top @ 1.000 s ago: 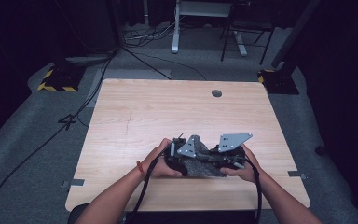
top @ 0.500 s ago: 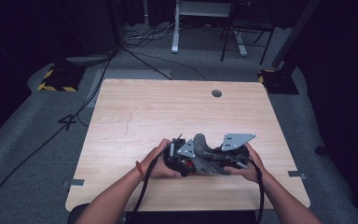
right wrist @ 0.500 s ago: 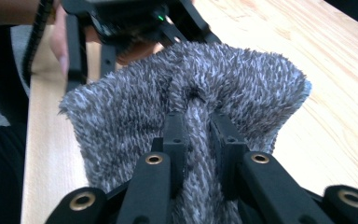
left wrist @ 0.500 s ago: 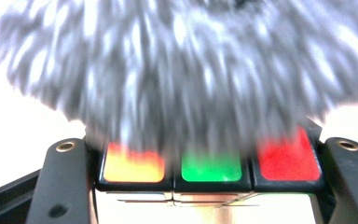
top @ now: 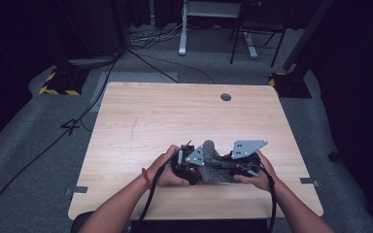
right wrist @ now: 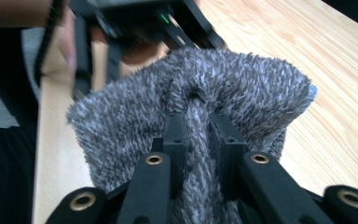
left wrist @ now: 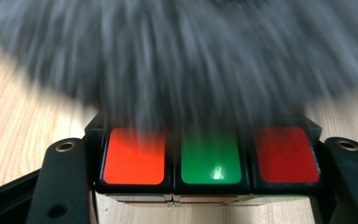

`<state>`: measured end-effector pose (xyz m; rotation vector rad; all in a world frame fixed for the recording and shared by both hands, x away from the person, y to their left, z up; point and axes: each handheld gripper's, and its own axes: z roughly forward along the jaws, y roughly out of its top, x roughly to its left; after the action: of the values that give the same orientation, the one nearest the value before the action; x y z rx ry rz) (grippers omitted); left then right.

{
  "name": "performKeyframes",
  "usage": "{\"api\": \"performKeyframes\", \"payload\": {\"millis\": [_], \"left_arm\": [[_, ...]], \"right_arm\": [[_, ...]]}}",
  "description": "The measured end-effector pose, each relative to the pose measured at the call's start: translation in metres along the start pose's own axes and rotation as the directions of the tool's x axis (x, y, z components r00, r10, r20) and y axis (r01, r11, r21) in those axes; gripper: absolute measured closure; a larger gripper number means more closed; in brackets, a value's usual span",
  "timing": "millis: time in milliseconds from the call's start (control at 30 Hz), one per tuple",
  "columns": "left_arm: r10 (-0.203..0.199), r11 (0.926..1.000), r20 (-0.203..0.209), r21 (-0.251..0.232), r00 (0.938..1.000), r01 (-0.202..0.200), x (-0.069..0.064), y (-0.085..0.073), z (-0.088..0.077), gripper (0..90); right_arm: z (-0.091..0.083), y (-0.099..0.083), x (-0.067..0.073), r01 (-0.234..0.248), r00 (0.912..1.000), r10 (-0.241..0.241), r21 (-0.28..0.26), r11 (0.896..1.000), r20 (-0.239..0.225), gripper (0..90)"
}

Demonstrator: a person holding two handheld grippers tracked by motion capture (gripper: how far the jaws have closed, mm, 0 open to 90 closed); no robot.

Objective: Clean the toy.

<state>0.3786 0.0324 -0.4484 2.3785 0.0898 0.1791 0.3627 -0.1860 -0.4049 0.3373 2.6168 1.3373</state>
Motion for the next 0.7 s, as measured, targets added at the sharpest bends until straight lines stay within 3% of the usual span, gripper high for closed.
{"api": "performKeyframes", "payload": {"millis": [167, 300, 467, 700], "left_arm": [[0.019, 0.9997, -0.012, 0.018, 0.9998, -0.019, -0.003, 0.001, 0.003, 33.9], [0.009, 0.9995, -0.016, 0.029, 0.9998, -0.009, -0.003, 0.000, 0.003, 33.9], [0.011, 0.9997, -0.015, 0.021, 0.9998, -0.011, -0.004, 0.000, 0.000, 33.9], [-0.002, 0.9995, -0.011, -0.032, 0.9999, 0.001, 0.000, 0.000, -0.011, 33.9]], "right_arm": [[0.013, 0.010, 0.007, 0.025, 0.9995, -0.025, 0.004, 1.000, -0.017, 78.8], [0.017, 0.010, 0.007, 0.048, 0.9988, -0.049, 0.030, 0.998, 0.009, 78.9], [0.008, 0.001, -0.001, 0.016, 0.9994, -0.017, 0.025, 1.000, 0.029, 79.0], [-0.005, -0.015, -0.012, -0.040, 0.9973, 0.038, 0.032, 0.999, 0.063, 79.1]]}}
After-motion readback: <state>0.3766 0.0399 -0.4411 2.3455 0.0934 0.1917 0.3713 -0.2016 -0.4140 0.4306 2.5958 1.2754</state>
